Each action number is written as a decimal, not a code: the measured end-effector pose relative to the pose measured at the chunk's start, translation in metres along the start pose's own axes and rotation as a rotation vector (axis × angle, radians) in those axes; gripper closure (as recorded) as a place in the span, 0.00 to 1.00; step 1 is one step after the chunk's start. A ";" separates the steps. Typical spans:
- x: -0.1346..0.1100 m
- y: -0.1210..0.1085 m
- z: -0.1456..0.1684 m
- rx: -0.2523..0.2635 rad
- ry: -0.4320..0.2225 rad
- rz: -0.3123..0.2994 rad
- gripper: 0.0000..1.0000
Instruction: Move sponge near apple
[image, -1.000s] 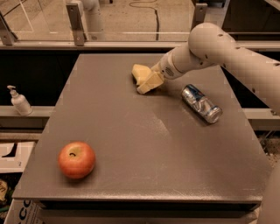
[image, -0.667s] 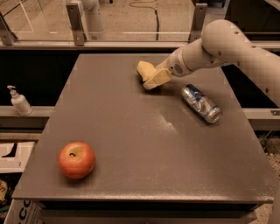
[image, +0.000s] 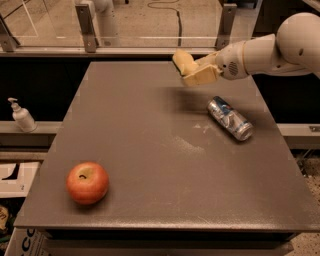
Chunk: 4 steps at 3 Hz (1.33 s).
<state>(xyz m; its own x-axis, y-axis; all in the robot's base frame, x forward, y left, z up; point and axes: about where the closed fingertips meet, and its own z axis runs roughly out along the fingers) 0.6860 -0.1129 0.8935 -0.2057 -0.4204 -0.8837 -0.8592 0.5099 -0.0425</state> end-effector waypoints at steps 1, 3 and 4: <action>-0.010 0.022 -0.022 -0.014 -0.026 -0.034 1.00; -0.019 0.103 -0.025 -0.121 0.029 -0.174 1.00; -0.021 0.142 -0.024 -0.169 0.072 -0.241 1.00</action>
Offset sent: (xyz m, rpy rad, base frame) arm -0.1093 0.0357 0.0326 -0.0644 -0.0777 0.1895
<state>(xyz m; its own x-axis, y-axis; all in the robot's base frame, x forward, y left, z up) 0.5567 -0.0499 0.9173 -0.0137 -0.5696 -0.8218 -0.9520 0.2589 -0.1635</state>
